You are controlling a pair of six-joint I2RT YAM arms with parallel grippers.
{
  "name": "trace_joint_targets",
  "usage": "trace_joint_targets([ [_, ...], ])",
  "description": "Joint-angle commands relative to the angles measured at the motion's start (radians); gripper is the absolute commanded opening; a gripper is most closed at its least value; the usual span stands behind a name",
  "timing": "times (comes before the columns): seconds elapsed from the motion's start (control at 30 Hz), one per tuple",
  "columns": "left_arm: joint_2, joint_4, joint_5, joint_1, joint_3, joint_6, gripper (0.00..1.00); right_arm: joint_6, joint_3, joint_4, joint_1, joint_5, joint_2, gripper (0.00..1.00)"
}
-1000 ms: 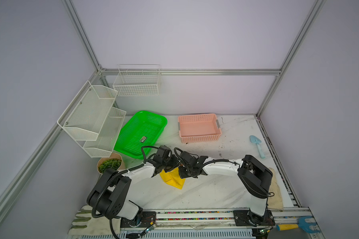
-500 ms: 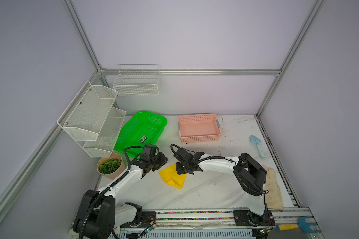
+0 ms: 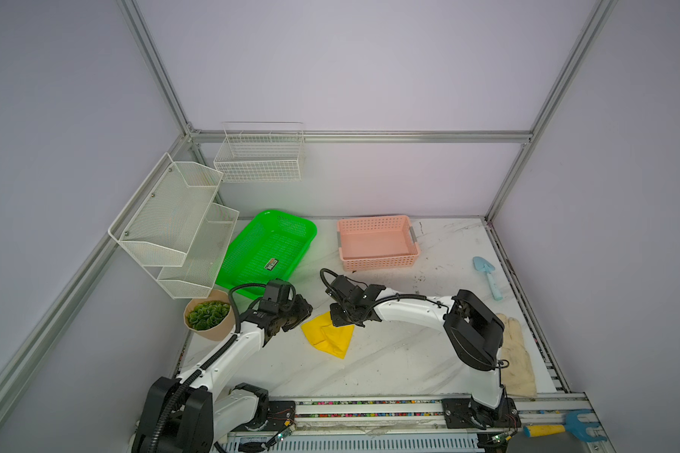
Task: Place the utensils on the paper napkin and roll it up
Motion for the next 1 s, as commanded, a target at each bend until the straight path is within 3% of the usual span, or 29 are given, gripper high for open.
trace_joint_targets([
  [0.0,-0.068,0.012,0.026,-0.018,-0.049,0.028,0.25,0.017,0.016,-0.041,0.006,0.038,-0.050,0.35],
  [0.27,-0.134,-0.053,-0.064,-0.013,-0.124,-0.009,0.27,0.028,-0.108,-0.057,0.007,0.064,-0.202,0.23],
  [0.47,-0.069,-0.079,-0.087,0.001,-0.125,-0.035,0.39,0.023,-0.210,-0.032,0.006,0.030,-0.204,0.23],
  [0.67,0.028,-0.051,-0.038,0.002,-0.122,-0.048,0.39,0.027,-0.251,0.034,0.005,0.003,-0.181,0.26],
  [0.97,0.015,-0.030,-0.049,0.002,-0.160,-0.077,0.40,0.010,-0.240,0.078,0.003,-0.023,-0.140,0.29],
])
